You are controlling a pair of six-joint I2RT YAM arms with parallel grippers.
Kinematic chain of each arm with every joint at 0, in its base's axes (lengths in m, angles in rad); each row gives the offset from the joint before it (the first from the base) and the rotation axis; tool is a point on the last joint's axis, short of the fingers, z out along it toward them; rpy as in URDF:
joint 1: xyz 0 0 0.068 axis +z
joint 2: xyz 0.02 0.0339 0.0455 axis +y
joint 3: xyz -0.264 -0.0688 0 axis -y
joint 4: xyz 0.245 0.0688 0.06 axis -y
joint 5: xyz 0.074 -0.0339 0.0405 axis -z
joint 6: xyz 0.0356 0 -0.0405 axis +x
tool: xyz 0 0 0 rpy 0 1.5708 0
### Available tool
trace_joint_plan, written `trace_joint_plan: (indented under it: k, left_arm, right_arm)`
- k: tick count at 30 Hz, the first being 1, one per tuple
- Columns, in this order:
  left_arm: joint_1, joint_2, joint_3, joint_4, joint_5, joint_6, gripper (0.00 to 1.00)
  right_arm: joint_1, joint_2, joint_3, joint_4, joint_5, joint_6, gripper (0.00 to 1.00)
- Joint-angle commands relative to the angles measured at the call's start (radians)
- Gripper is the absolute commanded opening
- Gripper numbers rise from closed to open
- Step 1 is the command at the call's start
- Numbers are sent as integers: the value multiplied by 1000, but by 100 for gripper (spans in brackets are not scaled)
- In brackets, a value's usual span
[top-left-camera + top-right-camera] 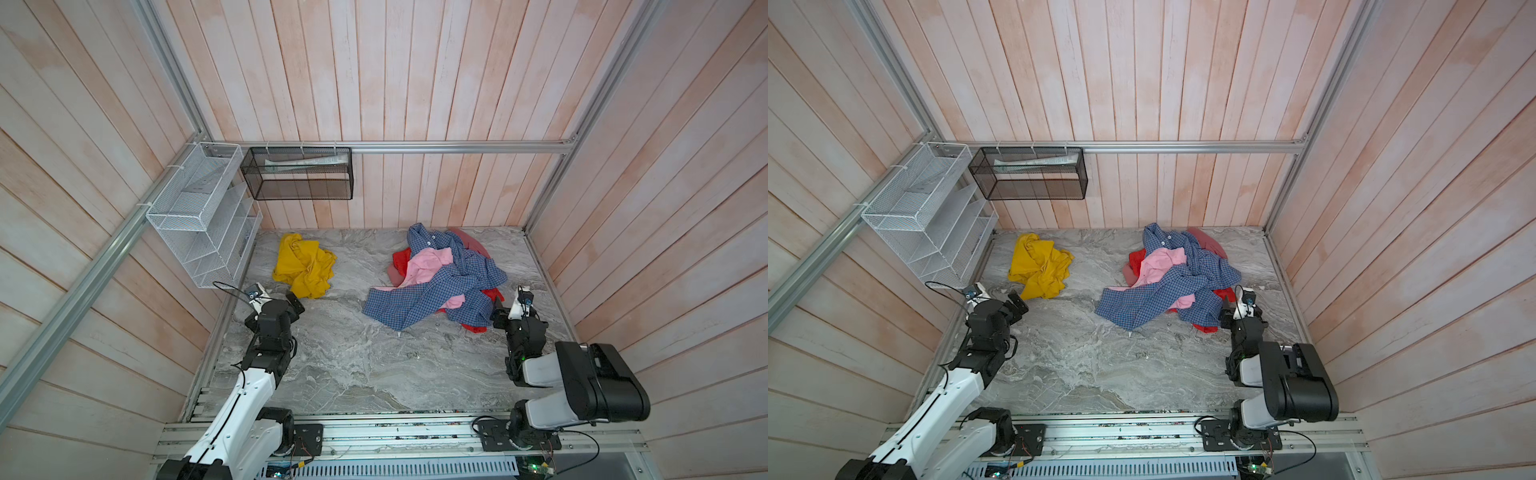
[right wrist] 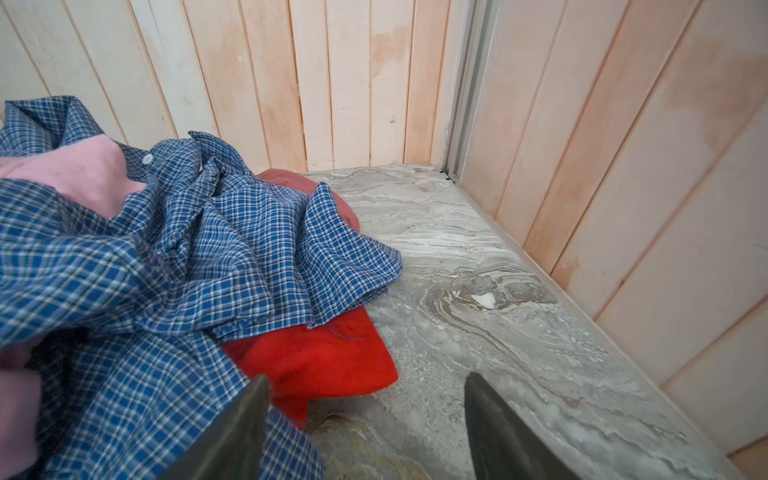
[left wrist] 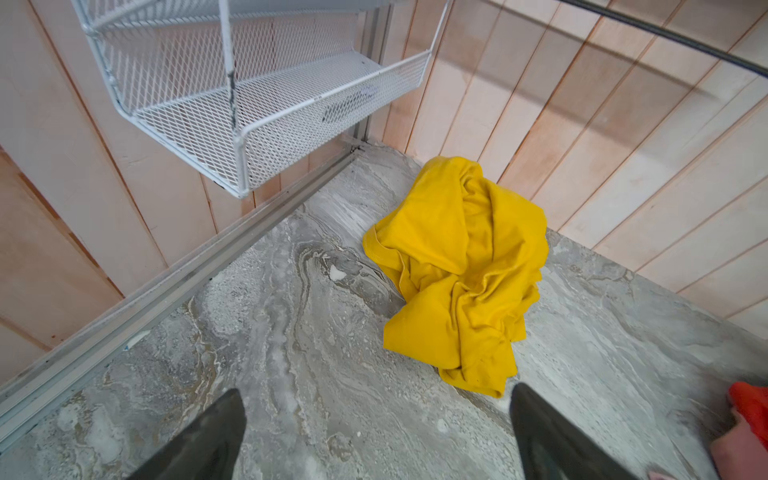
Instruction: Pick out a specific cloth from the pile
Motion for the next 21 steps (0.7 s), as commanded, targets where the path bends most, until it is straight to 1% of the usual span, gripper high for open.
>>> trace_joint_plan:
  k: [1,2,4,5,7,9,11,13,17,19,21]
  left_arm:
    - [5,-42,-44,108,-50,50,100]
    - [4,-54,-67,149,-45,76,100]
    - [4,-74,-106,229,-40,124,100]
    - [5,-75,-124,265,-41,142,100]
    - [5,-64,-152,330,-42,178,100]
    - [5,-35,-177,395,-28,211,100]
    - [4,18,-200,484,-13,250,100]
    - [5,88,-218,586,-6,287,100]
    - [5,247,-259,830,86,401,100]
    - [6,318,-281,951,86,394,100]
    - [9,381,-293,1036,81,371,100]
  right_arm:
    - [-3,31,31,90,-58,-5,75]
    - [-3,20,53,38,-64,-7,76]
    - [-4,-7,116,-131,-74,-19,79]
    - [-8,-5,118,-131,-79,-14,81]
    - [-9,13,102,-68,-61,1,81]
    - [-9,7,108,-85,-65,-5,81]
    - [-9,-3,118,-124,-71,-13,81]
    - [-9,1,113,-105,-69,-9,82]
    - [-9,0,115,-115,-71,-12,82]
    - [-9,-2,116,-117,-71,-13,82]
    - [-9,-2,116,-117,-72,-14,82]
